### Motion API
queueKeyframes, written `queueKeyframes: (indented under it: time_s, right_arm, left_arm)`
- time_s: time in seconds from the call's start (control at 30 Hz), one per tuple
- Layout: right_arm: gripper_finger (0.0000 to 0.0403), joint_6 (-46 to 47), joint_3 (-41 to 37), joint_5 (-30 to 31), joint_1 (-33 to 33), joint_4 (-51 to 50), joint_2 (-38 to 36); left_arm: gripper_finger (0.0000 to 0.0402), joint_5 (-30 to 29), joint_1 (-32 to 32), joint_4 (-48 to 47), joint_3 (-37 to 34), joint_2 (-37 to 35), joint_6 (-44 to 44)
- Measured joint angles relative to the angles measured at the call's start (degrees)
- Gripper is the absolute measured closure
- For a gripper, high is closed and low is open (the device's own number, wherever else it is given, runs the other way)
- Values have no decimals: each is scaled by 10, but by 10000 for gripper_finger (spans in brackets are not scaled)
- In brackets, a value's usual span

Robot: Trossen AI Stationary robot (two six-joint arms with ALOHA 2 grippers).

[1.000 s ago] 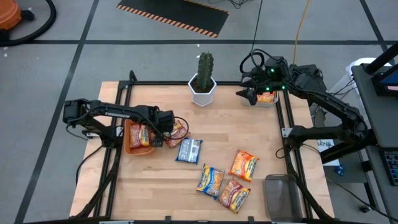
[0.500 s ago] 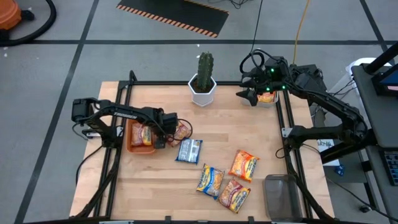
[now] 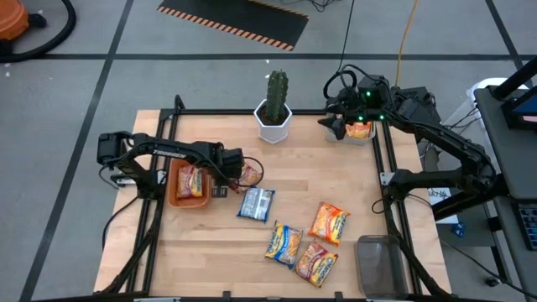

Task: Sort Maruchan noodles
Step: Put the top red noodle pack into the orange bin

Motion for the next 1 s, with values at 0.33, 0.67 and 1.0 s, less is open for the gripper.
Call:
queueKeyframes:
  time_s: [0.33,0.67,1.0]
  right_arm:
    - [138,79,0,17,0,81,0]
    - [138,145,0,60,1,106,0]
    - [138,190,0,59,14,115,2]
  left_arm:
    - [326,-2,0,-54,58,-2,31]
    - [326,33,29,-60,30,-2,78]
    - [323,65,46,18,-39,-2,98]
